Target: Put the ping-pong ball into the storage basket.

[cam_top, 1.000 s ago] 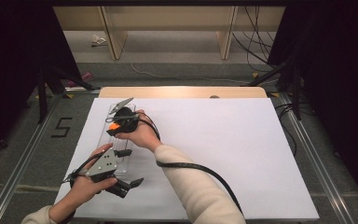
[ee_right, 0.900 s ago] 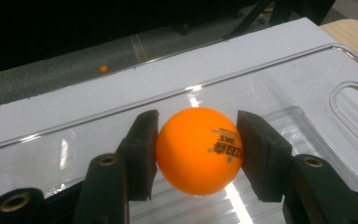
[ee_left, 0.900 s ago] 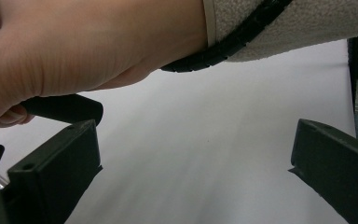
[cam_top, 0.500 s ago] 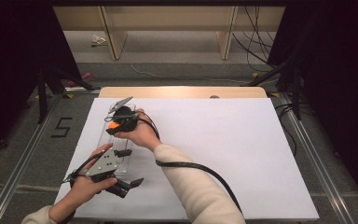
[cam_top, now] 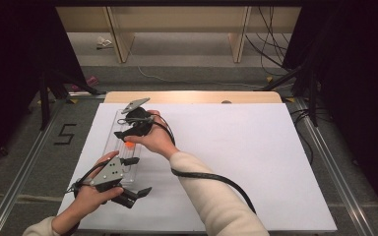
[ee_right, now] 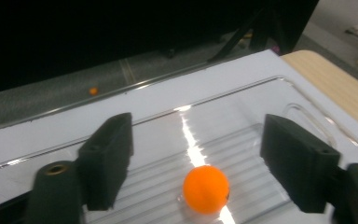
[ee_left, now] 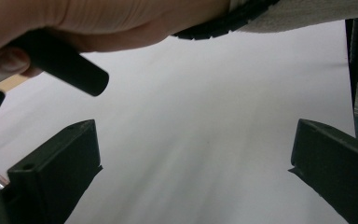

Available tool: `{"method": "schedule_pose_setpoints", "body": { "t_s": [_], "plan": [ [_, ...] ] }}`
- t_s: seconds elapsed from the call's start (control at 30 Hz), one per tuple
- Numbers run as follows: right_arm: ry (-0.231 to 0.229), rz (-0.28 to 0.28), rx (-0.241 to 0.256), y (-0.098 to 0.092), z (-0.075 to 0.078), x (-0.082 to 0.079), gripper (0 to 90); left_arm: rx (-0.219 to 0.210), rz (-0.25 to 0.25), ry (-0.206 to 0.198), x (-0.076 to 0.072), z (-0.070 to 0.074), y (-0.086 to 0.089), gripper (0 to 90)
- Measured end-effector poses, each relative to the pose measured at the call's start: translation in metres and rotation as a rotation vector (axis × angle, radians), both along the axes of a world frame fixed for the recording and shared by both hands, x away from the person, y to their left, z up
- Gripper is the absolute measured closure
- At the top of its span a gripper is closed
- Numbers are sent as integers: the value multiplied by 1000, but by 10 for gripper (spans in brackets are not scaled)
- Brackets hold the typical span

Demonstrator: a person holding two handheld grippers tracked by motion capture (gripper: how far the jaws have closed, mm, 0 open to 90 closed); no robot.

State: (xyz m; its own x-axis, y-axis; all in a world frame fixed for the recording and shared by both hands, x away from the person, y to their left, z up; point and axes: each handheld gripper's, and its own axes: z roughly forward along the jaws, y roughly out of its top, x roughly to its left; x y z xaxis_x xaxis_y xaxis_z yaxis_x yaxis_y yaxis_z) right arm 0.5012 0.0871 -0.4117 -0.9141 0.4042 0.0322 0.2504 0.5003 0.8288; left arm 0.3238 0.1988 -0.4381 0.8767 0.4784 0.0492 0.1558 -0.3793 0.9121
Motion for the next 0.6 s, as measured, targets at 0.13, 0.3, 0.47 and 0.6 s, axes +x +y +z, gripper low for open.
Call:
{"method": "schedule_pose_setpoints", "body": {
  "t_s": [0.13, 0.3, 0.47, 0.6],
  "plan": [
    [-15, -8, 17, -13, 7, -3, 178, -2, 2, -1, 0, 1, 1, 8],
    [-24, -35, 32, -35, 12, -5, 164, -10, 13, 2, 1, 1, 4, 8],
    [-23, -67, 27, -58, 10, -5, 163, -8, 11, 2, 1, 1, 3, 8],
    [-23, -96, 29, -77, 8, -7, 164, -10, 13, 3, 1, 1, 4, 8]
  ]
}}
